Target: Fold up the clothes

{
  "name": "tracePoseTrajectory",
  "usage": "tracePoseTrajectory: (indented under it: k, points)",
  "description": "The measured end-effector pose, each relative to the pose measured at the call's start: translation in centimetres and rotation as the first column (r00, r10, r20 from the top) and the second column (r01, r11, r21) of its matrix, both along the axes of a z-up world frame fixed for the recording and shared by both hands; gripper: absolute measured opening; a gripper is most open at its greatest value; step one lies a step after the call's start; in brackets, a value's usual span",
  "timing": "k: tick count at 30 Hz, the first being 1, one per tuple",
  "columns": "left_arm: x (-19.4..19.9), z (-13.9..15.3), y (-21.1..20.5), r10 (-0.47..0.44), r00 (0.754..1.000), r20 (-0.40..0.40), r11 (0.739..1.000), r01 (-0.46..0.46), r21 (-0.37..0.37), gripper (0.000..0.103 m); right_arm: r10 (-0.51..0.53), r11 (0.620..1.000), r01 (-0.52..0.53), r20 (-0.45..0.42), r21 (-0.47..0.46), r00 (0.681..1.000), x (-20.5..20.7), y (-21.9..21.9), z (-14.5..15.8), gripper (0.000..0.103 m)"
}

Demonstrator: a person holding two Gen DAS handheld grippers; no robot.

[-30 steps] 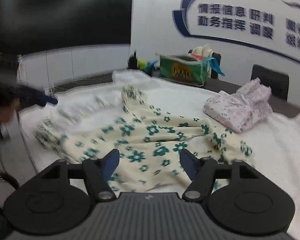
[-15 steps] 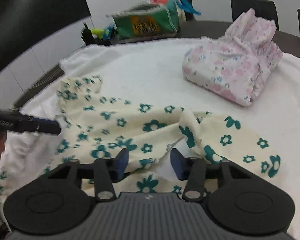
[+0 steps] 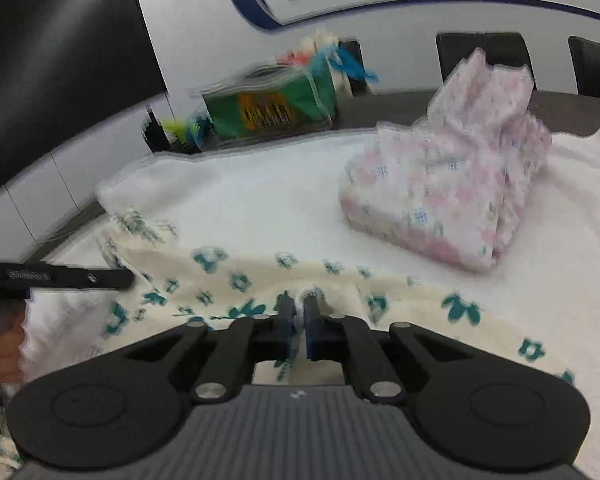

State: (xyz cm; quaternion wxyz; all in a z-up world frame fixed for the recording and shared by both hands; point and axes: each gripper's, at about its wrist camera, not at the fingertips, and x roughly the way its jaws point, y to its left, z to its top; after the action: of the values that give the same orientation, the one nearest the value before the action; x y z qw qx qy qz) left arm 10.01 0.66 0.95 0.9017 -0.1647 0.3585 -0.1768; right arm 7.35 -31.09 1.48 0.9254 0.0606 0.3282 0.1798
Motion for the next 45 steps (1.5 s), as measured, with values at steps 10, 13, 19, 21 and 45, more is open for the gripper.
tracePoseTrajectory:
  k: [10, 13, 19, 21, 45]
  points:
    - [-13.9, 5.0, 2.9, -0.144, 0.966, 0.213, 0.981, 0.112, 0.156, 0.057, -0.021, 0.991, 0.049, 0.224, -0.122, 0.974, -8.6, -3.0, 5.3, 0.047]
    - [-19.7, 5.1, 2.8, -0.211, 0.937, 0.279, 0.966, 0.155, 0.208, 0.058, 0.077, 0.975, -0.025, 0.230, -0.220, 0.970, -12.6, -3.0, 4.7, 0.055]
    - [-24.8, 3.0, 3.0, -0.304, 0.902, 0.306, 0.948, 0.257, 0.186, 0.062, 0.376, 0.895, -0.285, 0.234, -0.343, 0.897, -20.2, 0.1, 2.5, 0.055]
    - [-25.5, 2.4, 2.7, -0.319, 0.904, 0.285, 0.933, 0.246, 0.261, 0.062, 0.402, 0.881, -0.311, 0.216, -0.358, 0.890, -21.4, 0.4, 2.4, 0.055]
    - [-24.2, 2.0, 5.6, -0.583, 0.788, 0.199, 0.769, 0.457, 0.447, 0.004, 0.359, 0.904, -0.308, 0.137, -0.297, 0.923, -24.1, -2.7, 1.5, 0.003]
